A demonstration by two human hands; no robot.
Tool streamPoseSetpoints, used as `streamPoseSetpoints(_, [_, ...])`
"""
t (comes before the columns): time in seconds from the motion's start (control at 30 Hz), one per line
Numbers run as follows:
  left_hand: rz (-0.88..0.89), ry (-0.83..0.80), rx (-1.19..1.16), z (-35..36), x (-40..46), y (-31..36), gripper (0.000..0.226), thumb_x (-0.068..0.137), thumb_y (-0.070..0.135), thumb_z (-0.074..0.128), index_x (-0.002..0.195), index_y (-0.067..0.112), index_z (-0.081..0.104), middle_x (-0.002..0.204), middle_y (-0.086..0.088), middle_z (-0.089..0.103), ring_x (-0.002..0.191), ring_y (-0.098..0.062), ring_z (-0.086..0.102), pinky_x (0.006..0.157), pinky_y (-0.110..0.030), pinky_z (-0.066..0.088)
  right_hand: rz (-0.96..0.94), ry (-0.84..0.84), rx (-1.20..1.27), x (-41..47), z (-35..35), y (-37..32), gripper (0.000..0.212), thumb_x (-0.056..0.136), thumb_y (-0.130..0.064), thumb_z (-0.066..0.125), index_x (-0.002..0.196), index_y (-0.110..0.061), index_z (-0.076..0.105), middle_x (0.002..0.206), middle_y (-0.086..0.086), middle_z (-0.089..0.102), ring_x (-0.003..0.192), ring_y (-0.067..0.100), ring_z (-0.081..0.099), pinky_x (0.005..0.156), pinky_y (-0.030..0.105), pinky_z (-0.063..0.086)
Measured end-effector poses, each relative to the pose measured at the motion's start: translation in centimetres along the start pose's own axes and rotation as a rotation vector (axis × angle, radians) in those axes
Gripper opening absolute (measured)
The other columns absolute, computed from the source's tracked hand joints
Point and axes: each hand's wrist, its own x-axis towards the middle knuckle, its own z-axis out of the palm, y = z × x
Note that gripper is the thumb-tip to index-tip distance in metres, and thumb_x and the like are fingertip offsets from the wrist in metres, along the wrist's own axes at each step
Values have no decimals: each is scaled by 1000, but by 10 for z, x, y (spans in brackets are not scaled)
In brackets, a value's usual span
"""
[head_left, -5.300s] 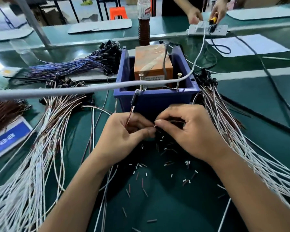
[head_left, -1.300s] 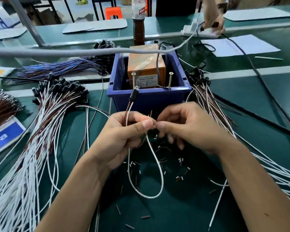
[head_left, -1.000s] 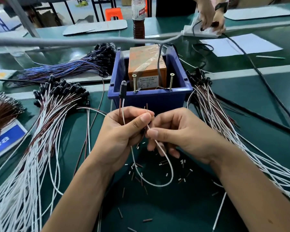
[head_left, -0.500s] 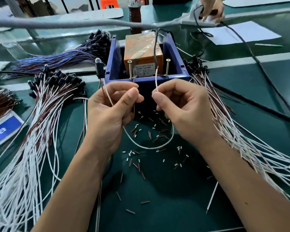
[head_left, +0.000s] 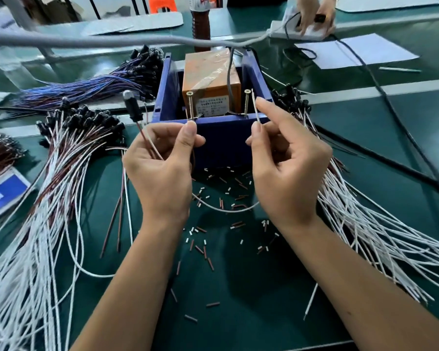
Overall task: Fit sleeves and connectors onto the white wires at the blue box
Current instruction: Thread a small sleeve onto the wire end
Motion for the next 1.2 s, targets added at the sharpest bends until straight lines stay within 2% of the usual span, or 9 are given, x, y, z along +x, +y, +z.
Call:
streamPoseSetpoints(0.1, [8,-9,-13,1,0,-1,12,88,25,79,83,18,70,75,-10,75,50,-7,57,55,-19,42,18,46,-5,-2,1,0,23,99,-3,65,120,-1,76,87,0,76,72,10,71,63,27,57])
streamPoseSetpoints(0.2, [9,-6,2,3,0,-2,10,88,26,79,84,19,73,76,-11,76,52,-8,58,57,-21,44,55,67,-10,-2,2,0,23,98,-3,64,116,-3,77,80,-5,72,66,9,69,58,29,55])
streamPoseSetpoints(0.33, [14,28,25,3,2,-1,8,88,26,78,82,22,75,76,-8,76,54,-11,59,59,-27,44,77,54,-26,-3,1,0,20,95,-4,64,109,-5,79,76,-11,66,63,5,63,58,22,49])
streamPoseSetpoints(0.47, [22,51,71,3,1,-2,9,89,22,73,82,17,75,76,-6,76,53,-10,58,59,-27,43,79,38,-15,-4,1,-2,20,93,-5,63,105,-7,79,73,-5,67,62,12,63,56,33,52])
streamPoseSetpoints(0.6, [13,51,72,3,0,-2,9,89,18,70,88,11,75,79,-6,77,57,-10,60,59,-24,44,88,9,-15,-4,2,-2,20,93,-5,63,106,-8,78,71,-9,63,57,11,58,54,25,46])
streamPoseSetpoints(0.8, [35,46,80,4,0,-1,6,90,18,72,88,16,77,80,-5,78,55,-8,59,60,-26,44,88,-5,-5,-4,1,-2,20,93,-5,63,105,-6,78,71,-10,63,58,10,57,57,20,43])
streamPoseSetpoints(1.03, [49,30,103,3,-1,3,6,91,20,73,87,21,77,79,-4,78,58,-9,62,61,-23,47,92,-17,-2,-3,0,-2,20,93,-1,64,105,-6,79,70,-6,63,58,9,58,56,21,44])
streamPoseSetpoints(1.2, [64,27,125,3,-1,4,9,91,20,72,85,24,78,77,-3,77,60,-12,62,61,-27,46,78,-14,-6,-2,0,-3,20,92,-3,63,103,-6,78,68,-5,62,57,12,58,52,23,44])
